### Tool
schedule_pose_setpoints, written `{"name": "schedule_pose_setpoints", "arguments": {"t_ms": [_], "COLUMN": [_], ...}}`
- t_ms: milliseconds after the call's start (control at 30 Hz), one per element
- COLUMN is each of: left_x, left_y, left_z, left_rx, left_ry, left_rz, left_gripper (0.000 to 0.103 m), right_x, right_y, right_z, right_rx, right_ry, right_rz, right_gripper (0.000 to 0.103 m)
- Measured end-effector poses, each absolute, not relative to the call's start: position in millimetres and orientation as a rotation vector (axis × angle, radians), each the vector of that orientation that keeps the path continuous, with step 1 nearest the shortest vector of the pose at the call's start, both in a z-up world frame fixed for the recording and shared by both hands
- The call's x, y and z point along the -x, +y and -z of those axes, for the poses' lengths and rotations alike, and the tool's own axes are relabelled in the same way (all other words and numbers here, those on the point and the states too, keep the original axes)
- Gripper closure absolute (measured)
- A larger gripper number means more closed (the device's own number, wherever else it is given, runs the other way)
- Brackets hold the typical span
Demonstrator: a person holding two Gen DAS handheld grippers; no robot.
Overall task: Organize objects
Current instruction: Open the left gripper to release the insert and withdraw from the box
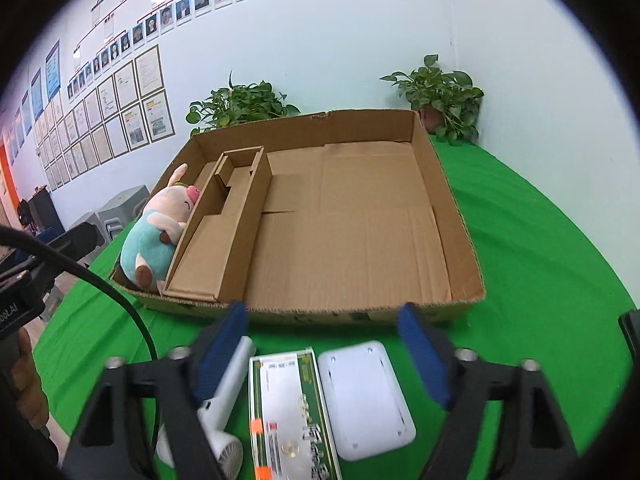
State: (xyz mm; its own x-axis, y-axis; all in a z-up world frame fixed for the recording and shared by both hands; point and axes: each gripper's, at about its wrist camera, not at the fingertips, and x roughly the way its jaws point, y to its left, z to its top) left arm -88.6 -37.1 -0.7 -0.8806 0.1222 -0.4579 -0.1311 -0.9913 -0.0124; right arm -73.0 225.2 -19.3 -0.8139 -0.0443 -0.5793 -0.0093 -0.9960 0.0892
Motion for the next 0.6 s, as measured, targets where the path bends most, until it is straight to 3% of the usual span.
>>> {"name": "schedule_pose_setpoints", "arguments": {"t_ms": [67,133,300,333,400,433,467,600], "left_x": [84,79,66,63,61,58,53,41], "left_y": [-30,-26,-18,-17,-15,-17,-20,-20], "left_z": [8,15,24,24,24,24,23,20], "left_rx": [0.73,0.761,0.756,0.755,0.753,0.743,0.719,0.703], "left_ry": [0.041,0.037,0.012,0.014,0.003,-0.014,-0.042,-0.027], "left_rz": [-2.906,-2.884,-2.867,-2.881,-2.899,-2.902,-2.908,-2.899], "left_gripper": [0.071,0.096,0.097,0.093,0.068,0.038,0.016,0.014], "right_x": [66,60,38,35,27,24,21,0], "right_y": [227,228,225,225,225,226,226,222], "right_z": [23,27,33,33,33,32,32,28], "right_rx": [-0.959,-0.971,-0.936,-0.931,-0.913,-0.901,-0.887,-0.802], "right_ry": [-0.126,-0.122,-0.081,-0.078,-0.061,-0.067,-0.067,0.069], "right_rz": [2.98,2.977,2.976,2.981,2.983,2.977,2.968,2.943], "right_gripper": [0.077,0.088,0.095,0.095,0.095,0.095,0.095,0.088]}}
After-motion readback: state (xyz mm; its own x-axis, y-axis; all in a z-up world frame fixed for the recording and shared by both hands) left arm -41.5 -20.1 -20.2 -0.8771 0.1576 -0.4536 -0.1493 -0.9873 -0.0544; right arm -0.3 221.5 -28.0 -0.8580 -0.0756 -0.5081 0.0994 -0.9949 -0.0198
